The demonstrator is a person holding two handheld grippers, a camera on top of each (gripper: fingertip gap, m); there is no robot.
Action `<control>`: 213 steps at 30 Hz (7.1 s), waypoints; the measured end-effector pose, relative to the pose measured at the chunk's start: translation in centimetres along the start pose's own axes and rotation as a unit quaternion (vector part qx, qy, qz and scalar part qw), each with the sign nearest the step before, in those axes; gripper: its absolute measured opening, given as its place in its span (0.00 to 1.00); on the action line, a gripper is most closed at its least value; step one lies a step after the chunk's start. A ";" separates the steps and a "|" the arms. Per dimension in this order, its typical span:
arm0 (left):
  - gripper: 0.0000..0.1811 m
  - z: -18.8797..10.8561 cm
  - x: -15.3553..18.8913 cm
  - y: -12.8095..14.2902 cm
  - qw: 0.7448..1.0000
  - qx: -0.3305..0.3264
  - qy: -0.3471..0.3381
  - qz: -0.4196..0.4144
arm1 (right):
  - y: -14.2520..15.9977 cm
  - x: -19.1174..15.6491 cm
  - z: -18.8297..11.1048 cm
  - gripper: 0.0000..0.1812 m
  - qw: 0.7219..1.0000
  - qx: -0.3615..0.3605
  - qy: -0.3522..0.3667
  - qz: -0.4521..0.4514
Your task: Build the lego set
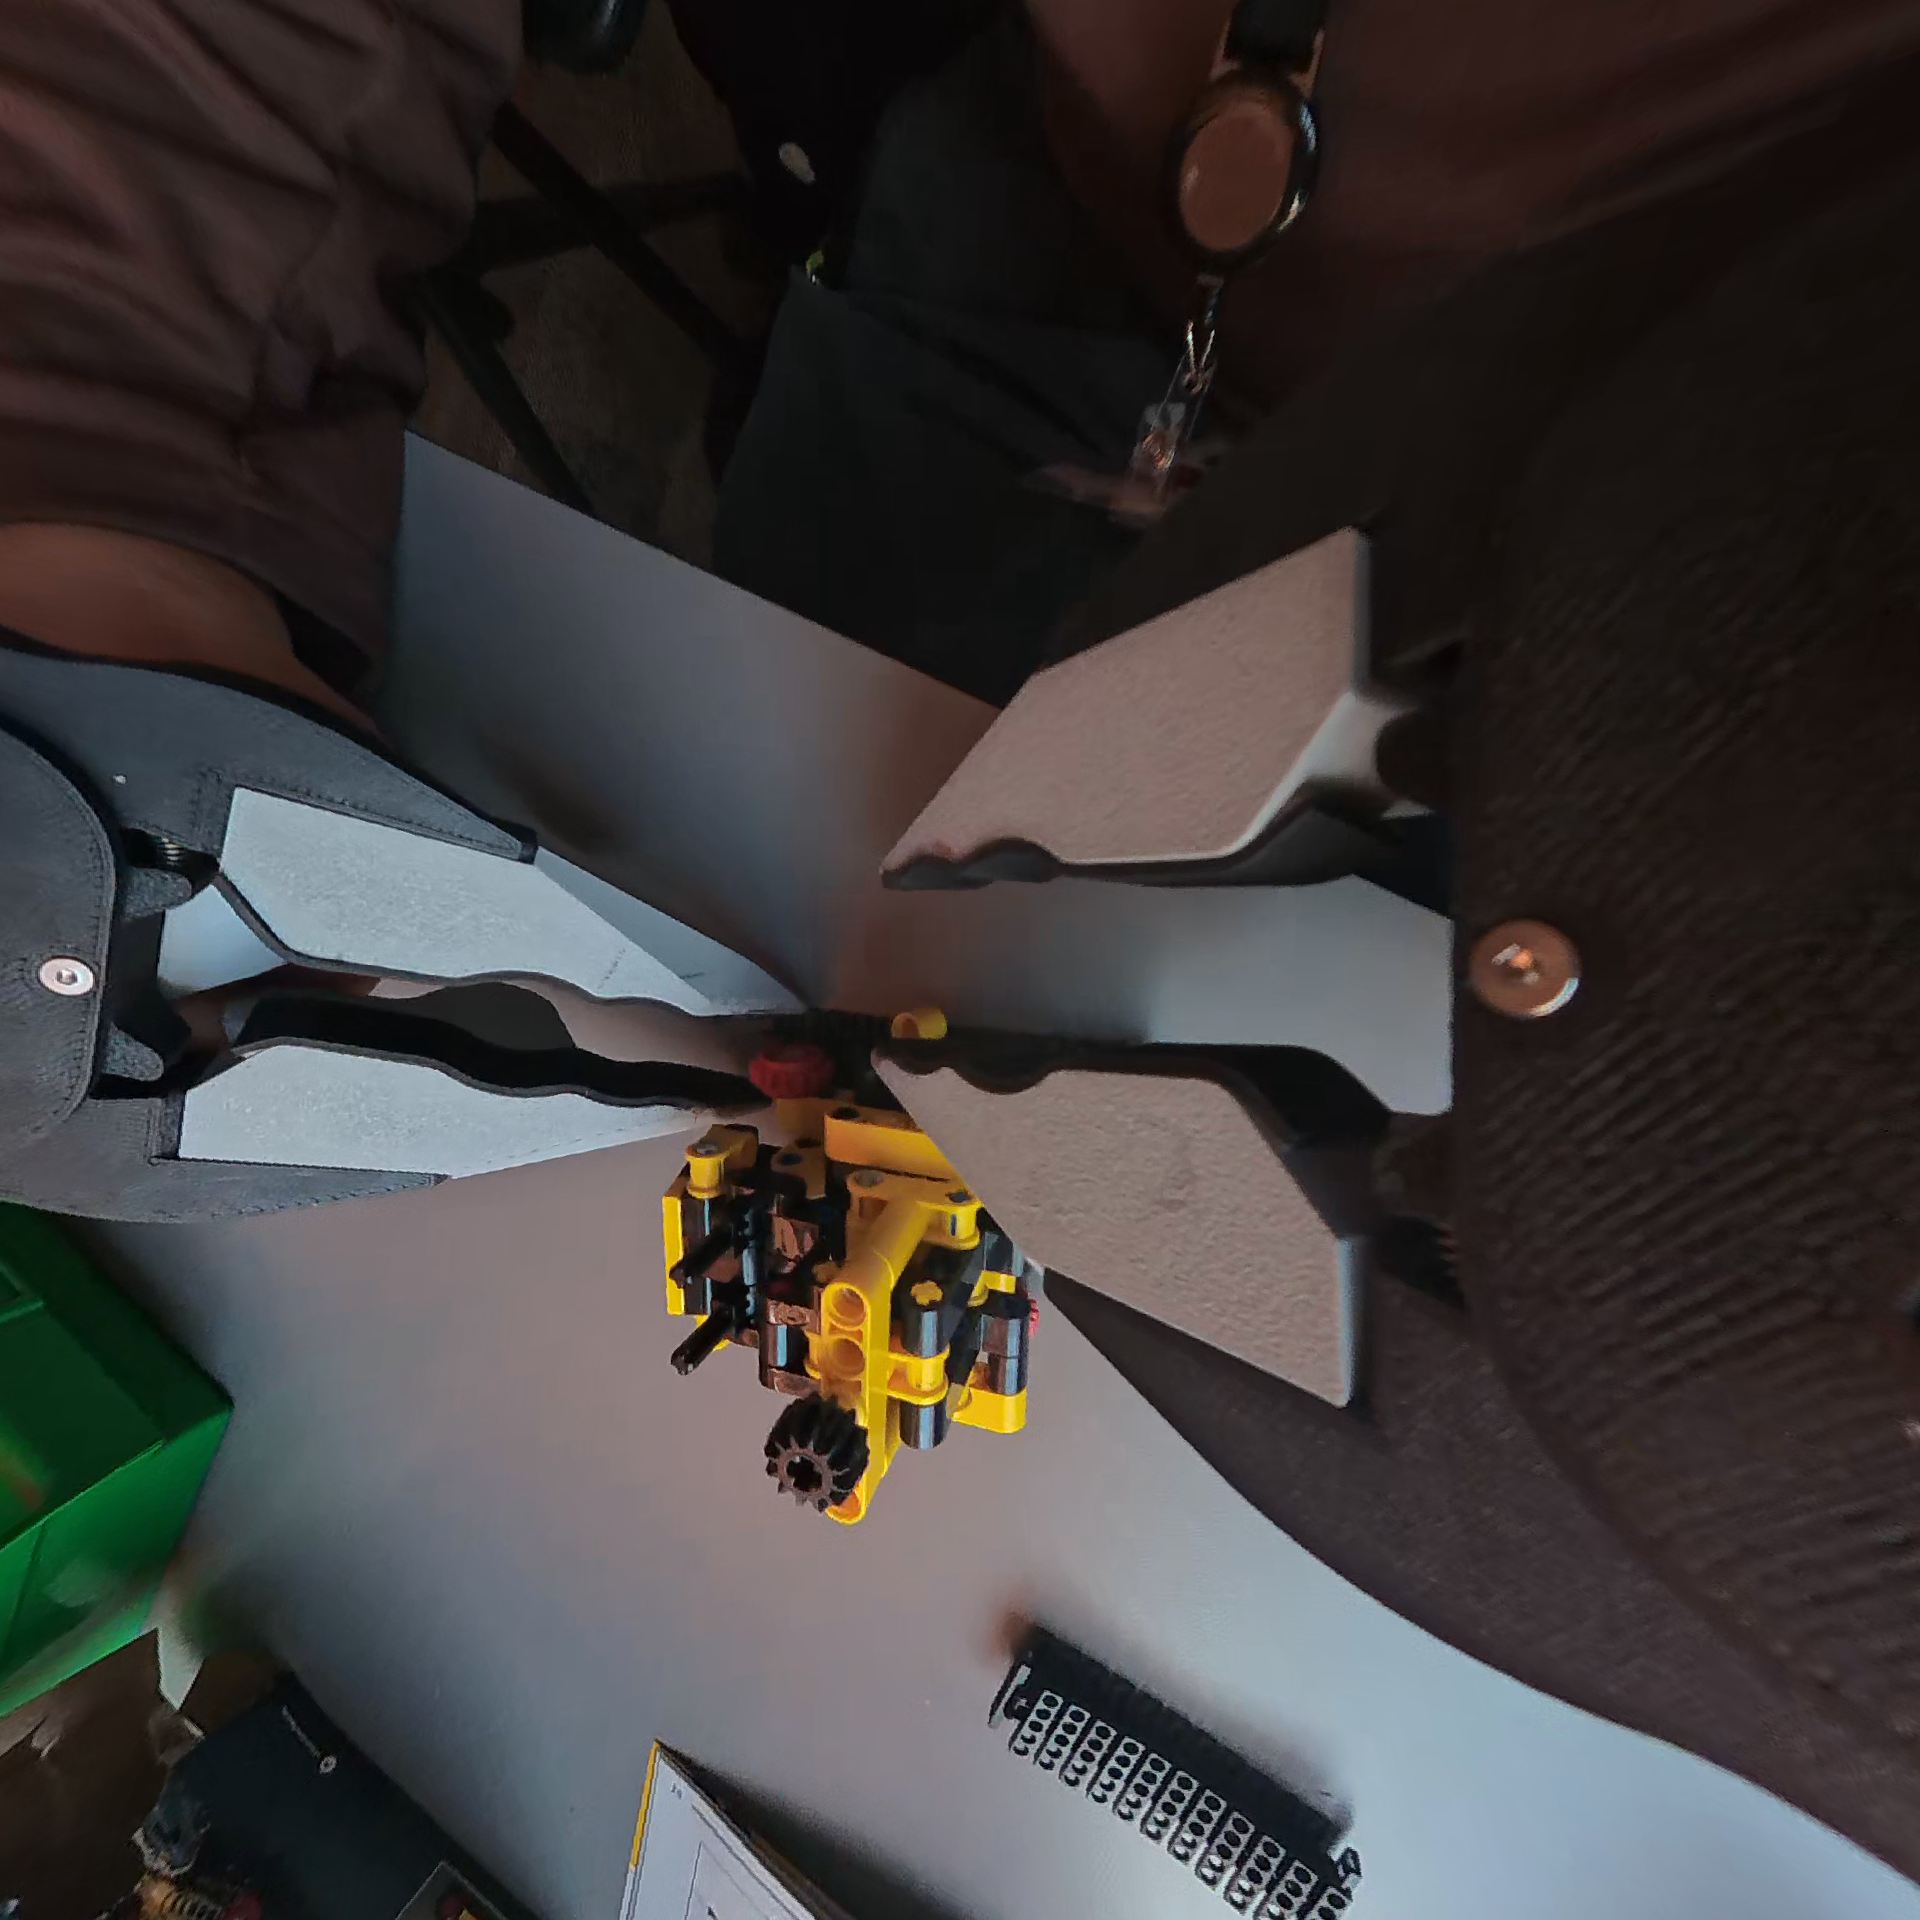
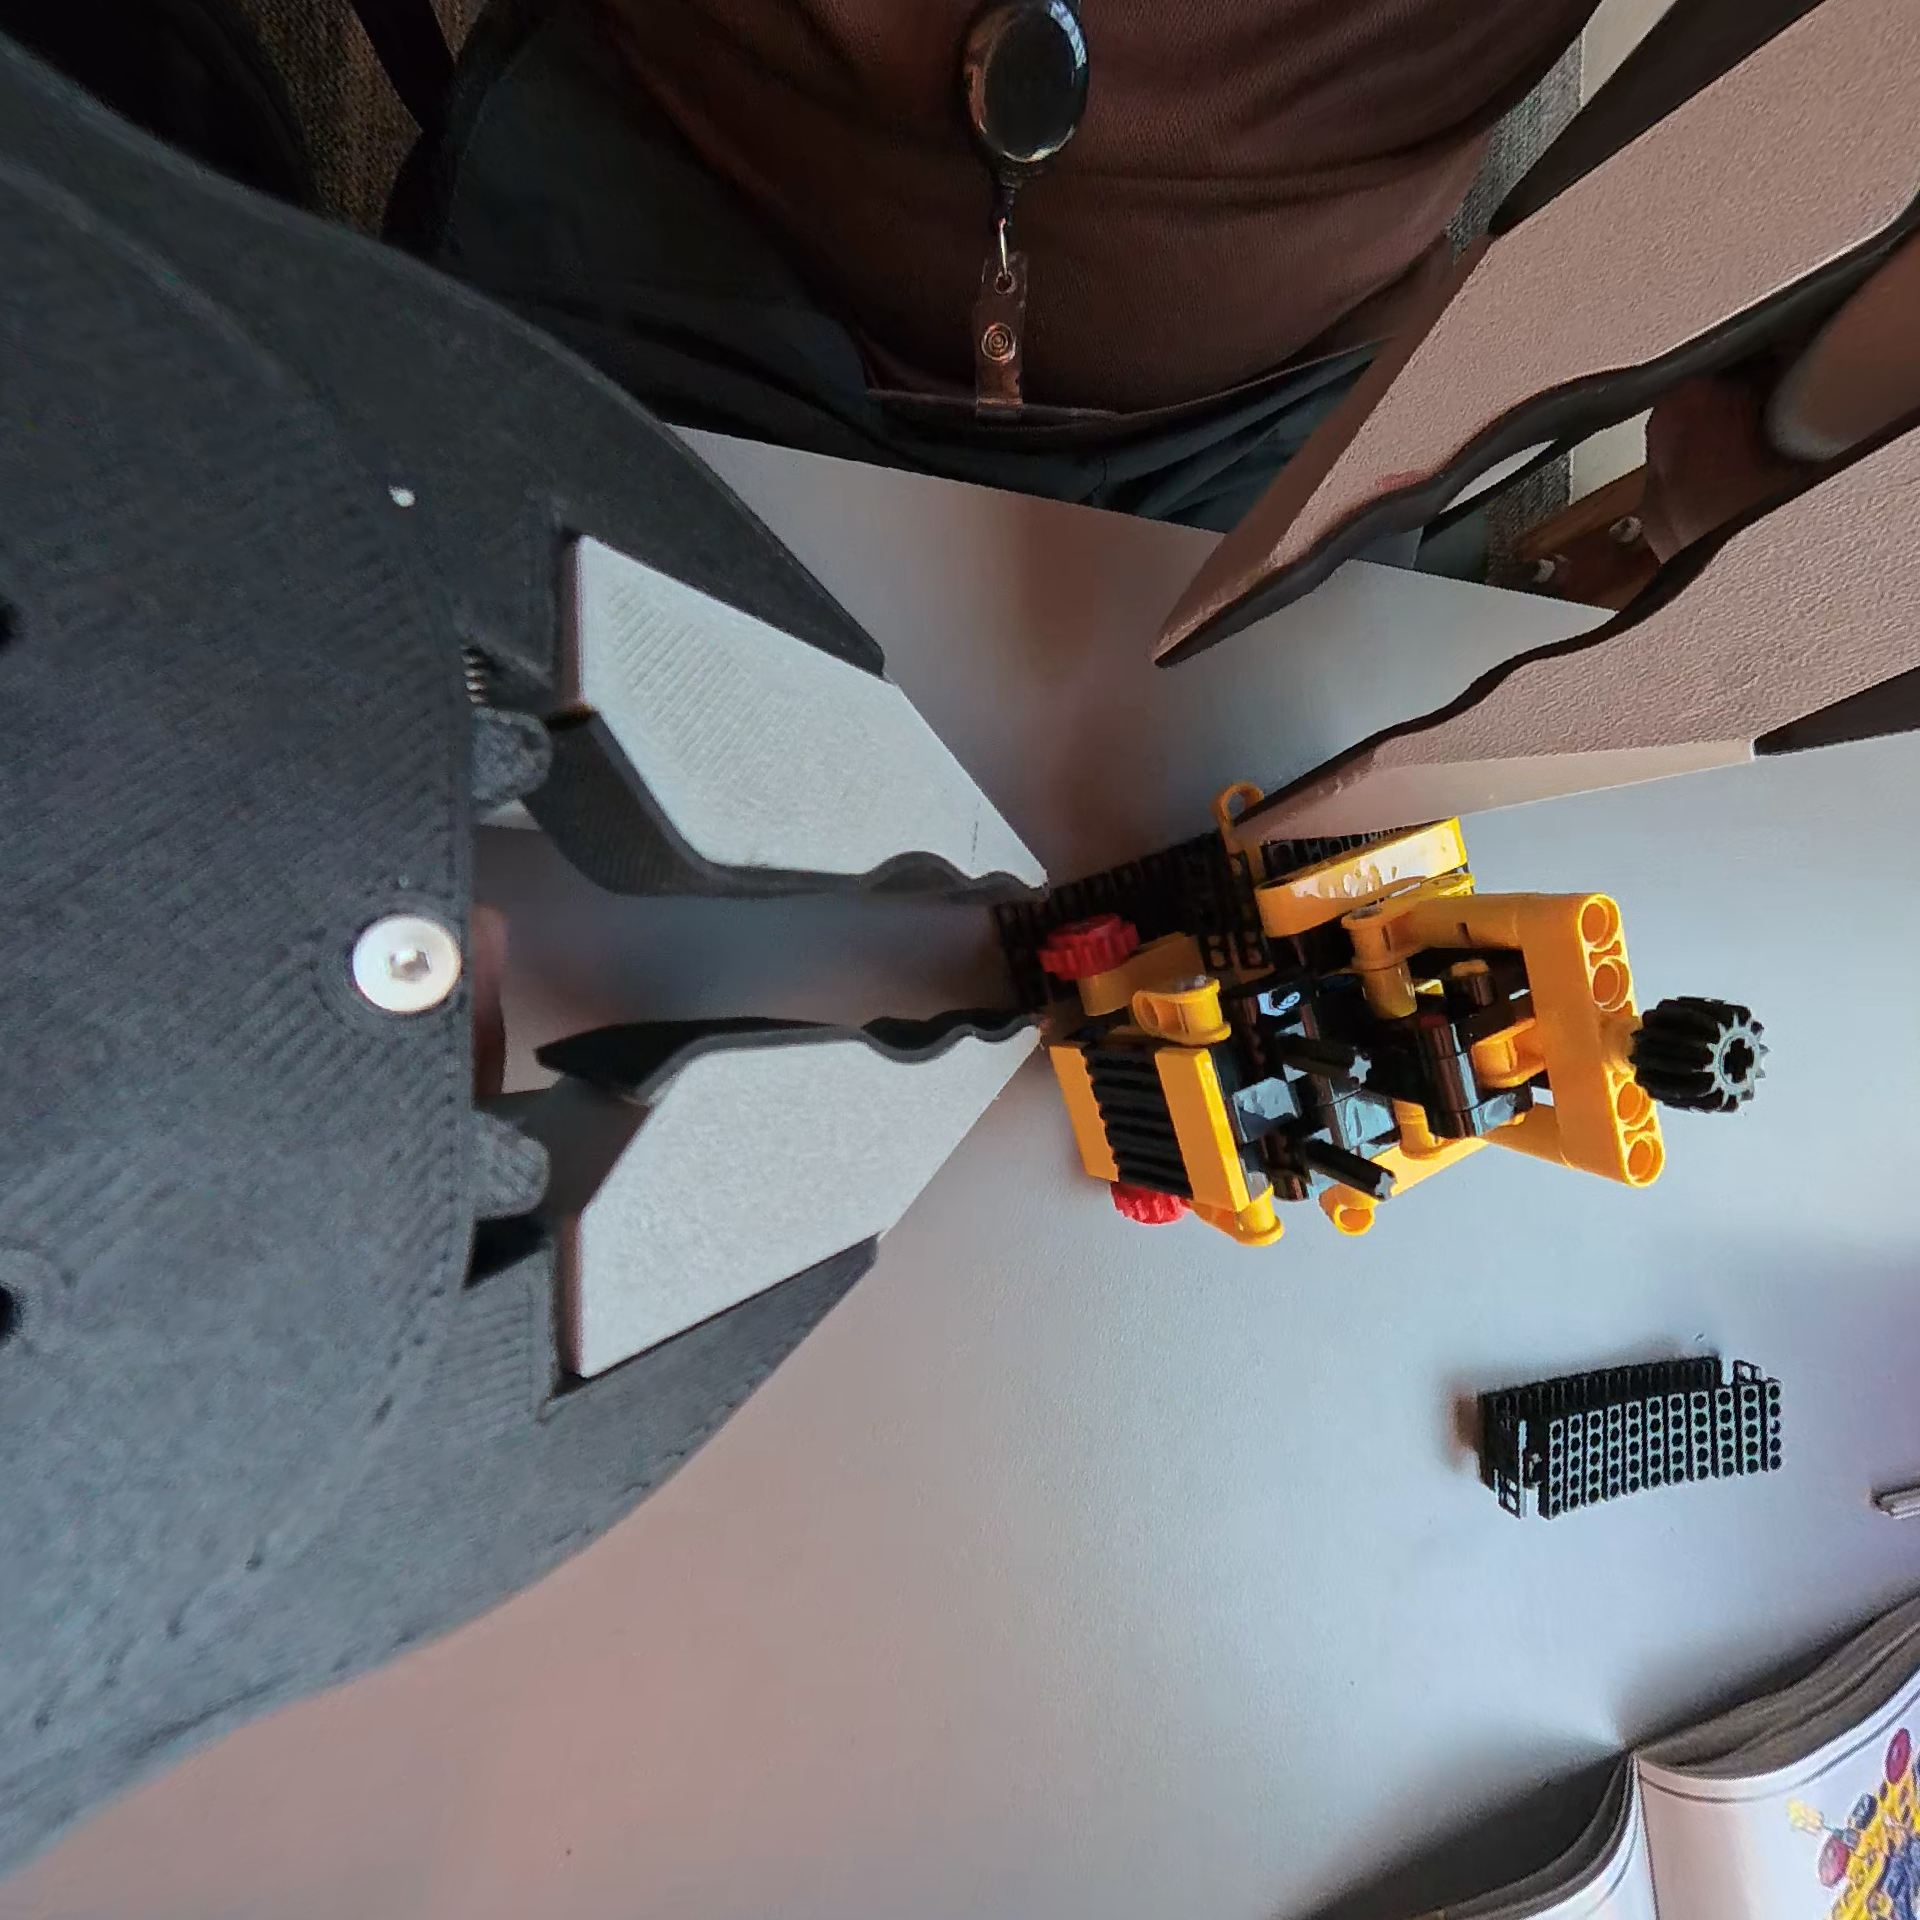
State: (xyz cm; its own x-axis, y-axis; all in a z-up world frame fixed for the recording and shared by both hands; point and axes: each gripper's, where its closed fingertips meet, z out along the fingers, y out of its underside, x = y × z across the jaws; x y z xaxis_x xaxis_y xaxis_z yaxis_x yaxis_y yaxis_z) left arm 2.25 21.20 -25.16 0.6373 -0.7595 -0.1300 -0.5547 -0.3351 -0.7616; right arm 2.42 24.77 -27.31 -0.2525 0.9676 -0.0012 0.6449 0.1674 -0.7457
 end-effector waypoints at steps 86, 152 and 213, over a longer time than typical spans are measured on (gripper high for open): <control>0.36 -3.0 -2.8 3.3 0.977 -0.020 0.129 -0.171 | 1.3 2.4 -1.5 0.08 0.995 -0.006 0.101 -0.007; 0.23 -5.7 -10.8 3.2 0.983 0.059 0.046 -0.166 | -1.4 3.0 -2.7 0.15 0.984 0.074 0.162 0.008; 0.39 -3.4 -2.9 4.6 0.976 0.008 0.123 -0.179 | -3.8 1.5 -3.2 0.12 0.979 0.149 0.138 -0.024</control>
State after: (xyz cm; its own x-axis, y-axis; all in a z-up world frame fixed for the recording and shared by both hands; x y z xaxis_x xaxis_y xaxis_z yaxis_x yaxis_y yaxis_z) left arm -3.91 19.97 -26.13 0.6394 -0.7075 0.3009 -0.3115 -0.5962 -0.7399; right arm 1.83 26.22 -22.33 -0.0463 0.9812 0.1874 0.3879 0.1906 -0.9018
